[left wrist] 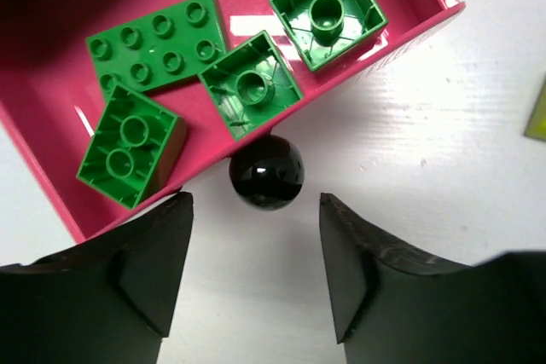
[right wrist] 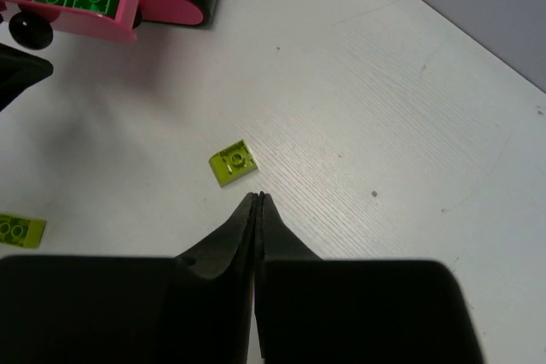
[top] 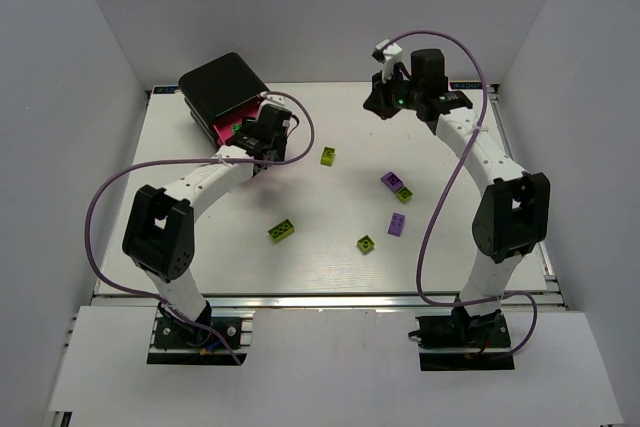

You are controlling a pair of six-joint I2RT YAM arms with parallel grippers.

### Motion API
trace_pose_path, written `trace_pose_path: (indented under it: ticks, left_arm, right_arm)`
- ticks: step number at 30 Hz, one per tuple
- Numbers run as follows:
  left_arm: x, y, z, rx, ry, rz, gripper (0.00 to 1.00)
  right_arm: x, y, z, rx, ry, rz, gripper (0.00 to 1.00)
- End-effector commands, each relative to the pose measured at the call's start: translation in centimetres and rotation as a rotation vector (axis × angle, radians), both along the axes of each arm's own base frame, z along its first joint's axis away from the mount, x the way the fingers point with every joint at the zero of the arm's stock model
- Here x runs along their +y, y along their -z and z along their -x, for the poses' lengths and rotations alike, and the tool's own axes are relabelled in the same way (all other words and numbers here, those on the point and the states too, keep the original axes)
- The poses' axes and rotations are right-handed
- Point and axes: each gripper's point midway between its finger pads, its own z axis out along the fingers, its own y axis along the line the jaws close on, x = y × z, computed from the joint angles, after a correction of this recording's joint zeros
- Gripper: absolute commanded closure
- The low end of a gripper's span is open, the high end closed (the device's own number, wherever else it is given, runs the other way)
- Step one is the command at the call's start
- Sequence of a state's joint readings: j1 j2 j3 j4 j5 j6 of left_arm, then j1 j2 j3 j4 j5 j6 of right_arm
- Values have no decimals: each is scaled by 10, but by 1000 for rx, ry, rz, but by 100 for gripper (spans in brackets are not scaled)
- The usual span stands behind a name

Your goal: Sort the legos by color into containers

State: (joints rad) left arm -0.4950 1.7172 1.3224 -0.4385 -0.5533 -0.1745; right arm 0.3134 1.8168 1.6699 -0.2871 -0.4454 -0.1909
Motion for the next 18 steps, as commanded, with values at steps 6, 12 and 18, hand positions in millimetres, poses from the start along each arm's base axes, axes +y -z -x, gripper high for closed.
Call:
trace_pose_path:
  ticks: [6, 12, 18]
  left_arm:
    - [23, -44, -41, -148, -103, -1, 24]
    - [29, -40, -63, -136, -125, 34, 22]
    - [40, -38, -81, -131, -165, 46, 18]
  right_arm:
    - [-4, -25, 5, -60, -5, -25, 100]
    - [-6, -24, 5, -58, 5, -27, 100]
    - [-12, -25, 2, -62, 19, -24, 100]
